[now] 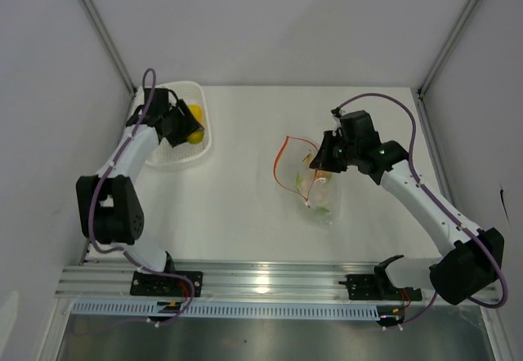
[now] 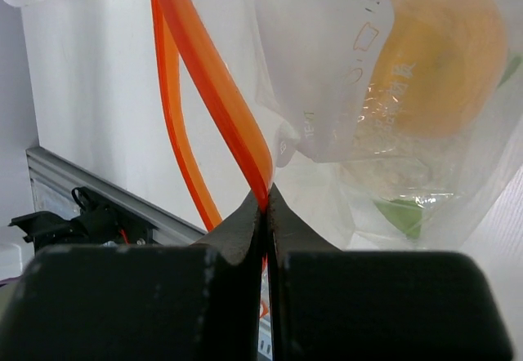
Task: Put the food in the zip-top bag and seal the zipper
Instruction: Pick up the fake fruit from the bin, then place the fake fruit in the zipper food storage bag.
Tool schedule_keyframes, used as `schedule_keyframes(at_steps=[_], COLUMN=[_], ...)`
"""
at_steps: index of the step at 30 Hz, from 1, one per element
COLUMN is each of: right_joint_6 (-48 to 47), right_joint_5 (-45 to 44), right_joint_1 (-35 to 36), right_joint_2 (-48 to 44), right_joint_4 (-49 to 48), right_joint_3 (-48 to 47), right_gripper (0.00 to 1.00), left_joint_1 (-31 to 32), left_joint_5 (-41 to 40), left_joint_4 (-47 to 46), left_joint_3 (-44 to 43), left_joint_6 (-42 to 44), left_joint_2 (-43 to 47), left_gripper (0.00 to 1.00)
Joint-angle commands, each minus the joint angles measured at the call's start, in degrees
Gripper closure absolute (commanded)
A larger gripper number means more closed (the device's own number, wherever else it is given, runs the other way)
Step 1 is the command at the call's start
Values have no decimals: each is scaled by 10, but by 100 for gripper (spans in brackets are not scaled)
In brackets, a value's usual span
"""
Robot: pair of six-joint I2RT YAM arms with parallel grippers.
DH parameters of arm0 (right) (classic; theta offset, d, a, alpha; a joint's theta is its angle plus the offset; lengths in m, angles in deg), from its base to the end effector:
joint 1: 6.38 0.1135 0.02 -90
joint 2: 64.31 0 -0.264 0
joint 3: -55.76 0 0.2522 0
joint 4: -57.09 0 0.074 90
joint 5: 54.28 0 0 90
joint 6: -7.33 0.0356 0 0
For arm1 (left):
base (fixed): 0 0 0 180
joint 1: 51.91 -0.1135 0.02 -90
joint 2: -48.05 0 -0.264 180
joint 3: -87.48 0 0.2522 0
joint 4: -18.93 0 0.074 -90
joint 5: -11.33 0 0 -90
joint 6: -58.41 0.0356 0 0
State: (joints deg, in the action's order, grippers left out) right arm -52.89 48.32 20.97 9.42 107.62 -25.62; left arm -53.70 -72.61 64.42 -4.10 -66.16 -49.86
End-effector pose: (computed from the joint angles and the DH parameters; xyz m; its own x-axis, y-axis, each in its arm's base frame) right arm 0.2413 0.1336 0.3265 -0.8178 0.1227 -0.5623 -0.2122 0.8439 0.4928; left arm 0.3746 0.0079 0.2612 -0.6663 -0.5853 -0.4619 -0.4177 0.8062 -0.4191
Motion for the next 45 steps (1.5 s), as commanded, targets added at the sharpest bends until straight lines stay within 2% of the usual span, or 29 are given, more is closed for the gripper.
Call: schedule_keyframes(at_steps=[1, 3, 7, 9, 11, 13, 16, 23, 32, 41, 42, 44, 45], right_joint_6=[0, 1, 4, 11, 17, 18, 17, 7, -10, 4, 6, 10, 11], right_joint_5=[-27, -28, -28, -27, -21, -21, -26, -42, -32, -28, -30, -35, -38], right_joint_1=[4, 5, 5, 5, 6, 5, 5, 5, 7, 9, 9, 9, 9], right_joint_2=[-8, -10, -15, -19, -23, -23, -31, -43, -68, -90, -91, -92, -92], right_joint_4=[20, 26, 29, 24, 22, 22, 20, 2, -20, -32, -33, -31, -30], right_joint_3=[-30, -37, -41, -38, -38, -40, -39, -25, -10, 13, 9, 4, 1], right_gripper=[100, 100, 100, 100, 100, 100, 100, 100, 100, 100, 100, 100, 100], left_joint_1=[61, 110, 226, 258, 301, 338, 359, 396, 417, 423, 423, 426, 426], left_joint_5=[118, 177, 160, 172, 198, 199, 239, 297, 285, 242, 241, 239, 239], left_joint_4=[-91, -153, -234, -307, -343, -326, -280, -246, -149, -117, -116, -116, -118], left_joint_3=[66, 99, 171, 195, 190, 175, 131, 109, 27, -29, -24, -14, -8], left_joint_6=[-7, -4, -23, -44, -50, -41, -56, -105, -131, -158, -159, -155, -153], left_joint_2=[100, 151, 234, 258, 258, 241, 192, 120, 55, 18, 15, 17, 18], left_gripper=[99, 99, 99, 99, 99, 100, 99, 99, 99, 99, 96, 82, 65])
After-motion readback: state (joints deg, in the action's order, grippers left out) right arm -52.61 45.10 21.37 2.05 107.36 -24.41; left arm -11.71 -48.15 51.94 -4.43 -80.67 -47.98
